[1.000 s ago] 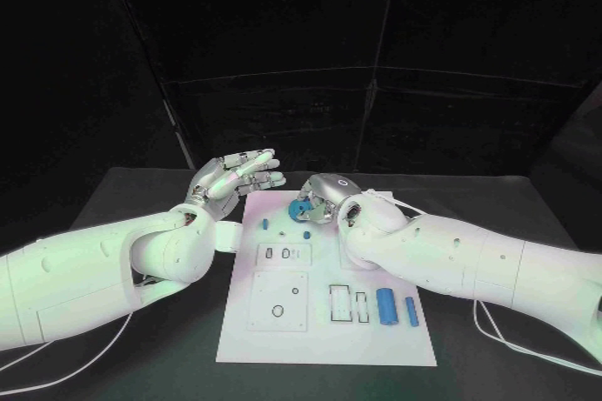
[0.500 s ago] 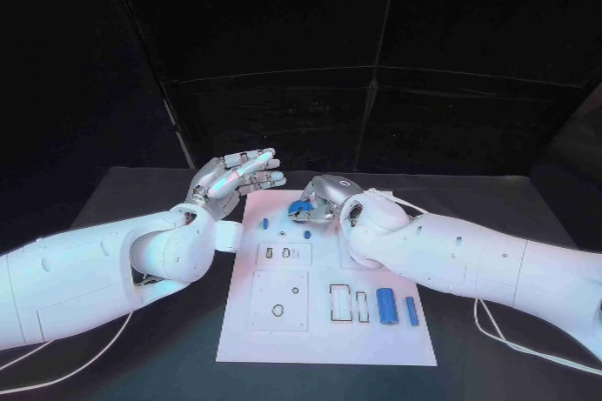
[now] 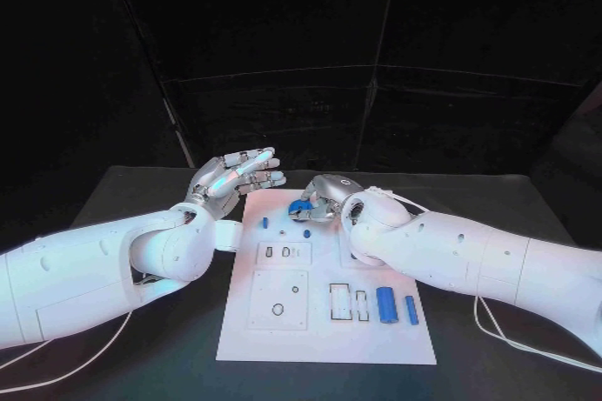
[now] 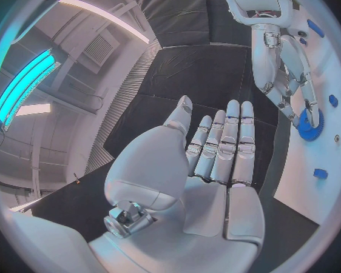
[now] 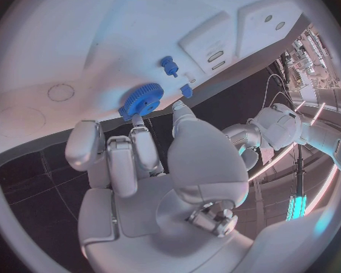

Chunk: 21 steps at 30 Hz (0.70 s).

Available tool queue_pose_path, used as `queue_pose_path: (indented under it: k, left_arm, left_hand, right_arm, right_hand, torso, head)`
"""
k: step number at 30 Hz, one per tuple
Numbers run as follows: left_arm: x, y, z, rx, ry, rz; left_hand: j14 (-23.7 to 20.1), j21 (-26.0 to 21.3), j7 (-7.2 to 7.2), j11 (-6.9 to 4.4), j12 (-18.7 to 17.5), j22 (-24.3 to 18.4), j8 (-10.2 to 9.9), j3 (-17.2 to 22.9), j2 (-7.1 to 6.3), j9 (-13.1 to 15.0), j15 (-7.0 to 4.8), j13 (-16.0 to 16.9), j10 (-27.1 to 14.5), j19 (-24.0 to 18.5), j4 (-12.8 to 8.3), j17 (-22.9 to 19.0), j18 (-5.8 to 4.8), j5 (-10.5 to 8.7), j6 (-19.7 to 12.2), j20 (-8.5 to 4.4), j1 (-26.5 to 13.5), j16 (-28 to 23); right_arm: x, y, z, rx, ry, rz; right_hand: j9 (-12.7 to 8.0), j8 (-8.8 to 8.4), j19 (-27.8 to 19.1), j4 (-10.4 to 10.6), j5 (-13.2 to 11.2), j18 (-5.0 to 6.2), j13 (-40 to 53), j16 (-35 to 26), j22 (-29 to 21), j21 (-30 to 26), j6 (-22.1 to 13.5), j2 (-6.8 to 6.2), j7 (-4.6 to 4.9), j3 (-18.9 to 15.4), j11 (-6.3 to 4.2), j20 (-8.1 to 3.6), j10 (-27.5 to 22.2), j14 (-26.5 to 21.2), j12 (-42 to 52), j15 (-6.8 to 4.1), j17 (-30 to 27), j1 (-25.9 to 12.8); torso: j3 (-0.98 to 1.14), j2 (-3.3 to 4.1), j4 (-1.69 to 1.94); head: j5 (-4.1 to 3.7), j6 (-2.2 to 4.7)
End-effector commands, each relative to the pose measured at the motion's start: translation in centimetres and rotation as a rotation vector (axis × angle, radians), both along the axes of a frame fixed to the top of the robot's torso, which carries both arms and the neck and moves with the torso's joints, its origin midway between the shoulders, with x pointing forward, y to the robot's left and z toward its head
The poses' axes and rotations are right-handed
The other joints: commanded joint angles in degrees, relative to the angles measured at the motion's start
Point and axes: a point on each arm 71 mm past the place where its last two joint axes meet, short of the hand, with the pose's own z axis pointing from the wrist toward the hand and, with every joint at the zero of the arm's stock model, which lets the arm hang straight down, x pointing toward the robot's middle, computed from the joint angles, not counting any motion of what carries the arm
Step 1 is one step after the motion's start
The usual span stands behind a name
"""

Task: Assemble the parts on the task board

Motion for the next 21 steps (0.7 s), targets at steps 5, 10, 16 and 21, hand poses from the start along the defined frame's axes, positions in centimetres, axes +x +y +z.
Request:
queue_pose_path:
  k: [5,10,16,21]
  left_arm:
    - [-0.1,-0.2,0.2,-0.011,-0.009,-0.017]
    - [-0.1,-0.2,0.2,-0.011,-0.011,-0.017]
    - [-0.1,-0.2,0.3,-0.012,-0.012,-0.018]
    - [-0.1,-0.1,0.3,-0.011,-0.012,-0.014]
  left_hand:
    - [0.32,-0.34,2.46,0.31,-0.26,-0.10,-0.40,0.37,0.27,-0.08,0.15,-0.07,-0.03,0.51,0.09,0.08,0.25,-0.03,-0.62,-0.03,-0.46,-0.26]
    - [0.32,-0.34,2.46,0.31,-0.26,-0.10,-0.40,0.37,0.27,-0.08,0.15,-0.07,-0.03,0.51,0.09,0.08,0.25,-0.03,-0.62,-0.03,-0.46,-0.26]
    - [0.31,-0.38,2.50,0.34,-0.30,-0.13,-0.41,0.40,0.31,-0.10,0.16,-0.07,-0.07,0.51,0.09,0.09,0.24,-0.03,-0.85,-0.02,-0.51,-0.29]
    - [0.31,-0.38,2.50,0.34,-0.30,-0.13,-0.41,0.40,0.31,-0.10,0.16,-0.07,-0.07,0.51,0.09,0.09,0.24,-0.03,-0.85,-0.02,-0.51,-0.29]
  right_arm:
    - [-0.2,-0.4,0.0,0.038,-0.028,-0.012]
    - [-0.3,-0.6,0.1,0.046,-0.036,-0.013]
    - [-0.5,-1.1,0.4,0.085,-0.067,-0.013]
    - [-1.0,-2.3,1.3,0.188,-0.144,0.000]
  right_hand:
    - [-0.44,-0.42,0.46,-0.35,2.51,-1.28,1.76,0.73,0.64,0.55,0.37,0.26,-0.60,-1.20,-0.02,0.13,0.90,4.72,0.80,0.02,9.08,2.17]
    - [-0.43,-0.39,0.51,-0.43,2.36,-1.29,1.79,0.75,0.70,0.58,0.51,0.30,-0.63,-1.38,-0.04,0.12,0.90,4.73,0.81,0.01,9.14,2.51]
    - [-0.45,-0.45,0.54,-0.61,2.93,-1.29,1.94,0.78,0.72,0.61,0.56,0.56,-0.64,-1.58,-0.07,0.09,0.99,4.74,0.92,-0.02,9.21,3.22]
    - [-0.51,-0.60,0.68,-0.82,6.09,-1.33,2.06,0.81,0.88,0.71,0.62,1.28,-0.67,-2.12,-0.11,0.04,1.05,4.74,0.96,-0.05,9.28,4.57]
  torso:
    - [0.00,-0.01,-0.09]
    - [0.01,0.00,-0.01]
    - [-0.04,0.03,0.06]
    - [0.09,-0.04,-0.08]
  head:
    - [-0.03,0.09]
    - [-0.17,0.04]
    - [-0.27,-0.05]
    - [-0.04,0.04]
